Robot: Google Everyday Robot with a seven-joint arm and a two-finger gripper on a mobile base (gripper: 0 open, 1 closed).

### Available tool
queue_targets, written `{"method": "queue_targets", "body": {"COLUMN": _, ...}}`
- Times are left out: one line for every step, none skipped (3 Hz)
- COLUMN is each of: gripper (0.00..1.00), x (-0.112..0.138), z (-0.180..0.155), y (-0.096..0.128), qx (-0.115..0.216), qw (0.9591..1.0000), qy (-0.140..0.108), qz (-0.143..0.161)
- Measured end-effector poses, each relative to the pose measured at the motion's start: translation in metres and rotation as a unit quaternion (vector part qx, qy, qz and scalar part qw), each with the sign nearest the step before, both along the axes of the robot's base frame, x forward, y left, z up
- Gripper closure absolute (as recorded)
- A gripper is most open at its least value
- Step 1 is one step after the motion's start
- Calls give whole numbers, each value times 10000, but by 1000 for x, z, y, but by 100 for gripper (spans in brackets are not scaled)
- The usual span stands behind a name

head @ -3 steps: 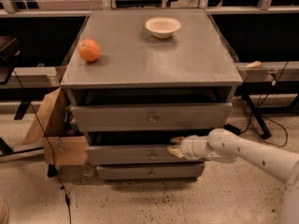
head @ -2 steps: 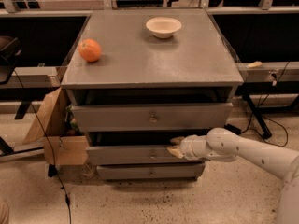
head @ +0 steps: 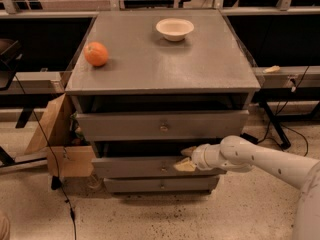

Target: Open middle drawer

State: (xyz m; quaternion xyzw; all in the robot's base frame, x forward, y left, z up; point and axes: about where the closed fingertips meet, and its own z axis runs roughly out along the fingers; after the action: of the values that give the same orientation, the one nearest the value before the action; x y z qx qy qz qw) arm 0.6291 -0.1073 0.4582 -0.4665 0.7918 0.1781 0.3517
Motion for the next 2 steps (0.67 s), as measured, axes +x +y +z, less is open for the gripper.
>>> {"method": "queue_targets", "body": {"gripper": 2, "x": -12, "z": -7, "y": 1, "qx": -389, "qw": 9990, "qy": 72, "qz": 198}}
{"method": "queue_targets", "body": {"gripper": 0, "x": -12, "z": -7, "y": 1, "qx": -389, "qw": 9990, "qy": 72, "qz": 198}}
